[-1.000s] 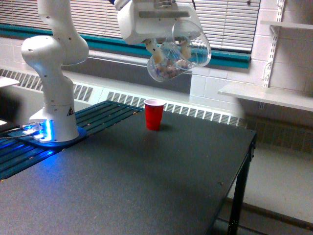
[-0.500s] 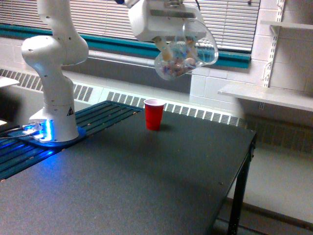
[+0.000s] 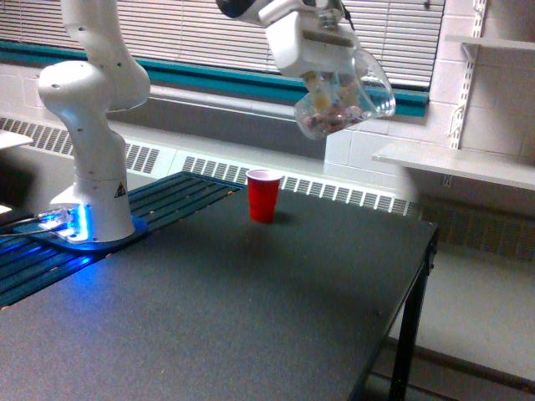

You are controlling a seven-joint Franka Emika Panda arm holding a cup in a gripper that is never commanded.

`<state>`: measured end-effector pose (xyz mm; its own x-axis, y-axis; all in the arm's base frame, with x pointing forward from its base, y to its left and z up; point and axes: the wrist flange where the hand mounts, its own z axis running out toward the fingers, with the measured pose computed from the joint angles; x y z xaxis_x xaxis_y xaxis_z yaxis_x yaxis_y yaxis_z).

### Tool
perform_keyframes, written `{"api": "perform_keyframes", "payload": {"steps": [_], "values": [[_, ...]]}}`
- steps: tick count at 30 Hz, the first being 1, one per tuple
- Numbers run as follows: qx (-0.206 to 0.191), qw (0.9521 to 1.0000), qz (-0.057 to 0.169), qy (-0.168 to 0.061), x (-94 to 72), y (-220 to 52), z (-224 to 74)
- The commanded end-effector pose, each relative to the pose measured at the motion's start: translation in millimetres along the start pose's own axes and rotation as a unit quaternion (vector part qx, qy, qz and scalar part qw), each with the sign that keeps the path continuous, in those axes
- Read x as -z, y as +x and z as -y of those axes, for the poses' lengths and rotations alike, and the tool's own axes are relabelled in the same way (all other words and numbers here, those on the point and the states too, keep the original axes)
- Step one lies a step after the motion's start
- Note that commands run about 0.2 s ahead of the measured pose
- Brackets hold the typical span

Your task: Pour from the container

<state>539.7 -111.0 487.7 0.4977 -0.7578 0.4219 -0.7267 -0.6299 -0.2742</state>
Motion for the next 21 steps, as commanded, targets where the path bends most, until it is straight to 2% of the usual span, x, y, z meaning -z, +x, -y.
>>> {"api": "perform_keyframes", "payload": {"steps": [1,10,21], "values": [[0.025,0.9996,0.001,0.015,11.1,-47.2,35.6],[0.084,0.9962,0.007,0.021,20.5,-111.9,65.0],[0.14,0.9896,0.002,0.032,43.5,-177.9,83.2]]}}
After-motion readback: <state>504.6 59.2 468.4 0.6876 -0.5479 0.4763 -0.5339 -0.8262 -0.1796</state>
